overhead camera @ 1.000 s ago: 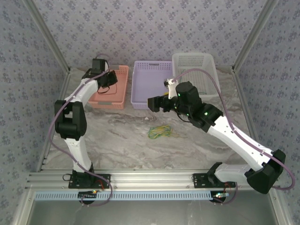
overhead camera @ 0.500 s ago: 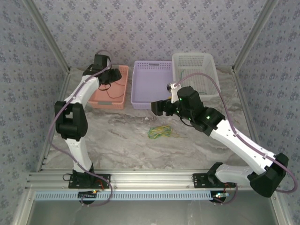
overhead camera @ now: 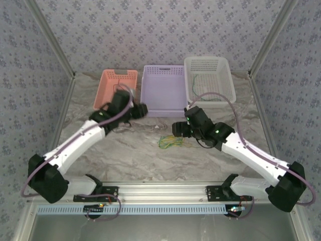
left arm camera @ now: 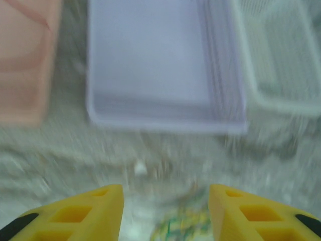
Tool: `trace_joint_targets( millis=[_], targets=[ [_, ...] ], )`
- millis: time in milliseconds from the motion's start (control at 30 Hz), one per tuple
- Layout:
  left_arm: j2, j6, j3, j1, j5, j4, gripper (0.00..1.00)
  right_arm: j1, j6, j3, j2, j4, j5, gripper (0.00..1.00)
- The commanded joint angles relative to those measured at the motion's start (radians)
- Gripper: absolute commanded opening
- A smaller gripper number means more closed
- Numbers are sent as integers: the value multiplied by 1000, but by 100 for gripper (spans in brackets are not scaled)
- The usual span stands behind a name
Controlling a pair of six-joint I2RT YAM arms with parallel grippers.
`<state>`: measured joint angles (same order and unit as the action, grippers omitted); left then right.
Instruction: Untangle the cables
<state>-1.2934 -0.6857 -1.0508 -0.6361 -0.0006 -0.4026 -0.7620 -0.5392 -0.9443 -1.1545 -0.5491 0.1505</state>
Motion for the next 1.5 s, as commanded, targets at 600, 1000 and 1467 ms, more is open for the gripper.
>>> trace_joint_targets(
  millis=[600,1000,1467],
  targets=[
    [-379,57,138,-208,57,377,42,202,-431,185,-252,381,-254,60],
    [-429,39,155,-210,35,418,10,212,-498,164,-419,505,-256,6],
    [-111,-37,317,-176,-93,403,0,233,-399,188,-121,323,-59,0]
  ],
)
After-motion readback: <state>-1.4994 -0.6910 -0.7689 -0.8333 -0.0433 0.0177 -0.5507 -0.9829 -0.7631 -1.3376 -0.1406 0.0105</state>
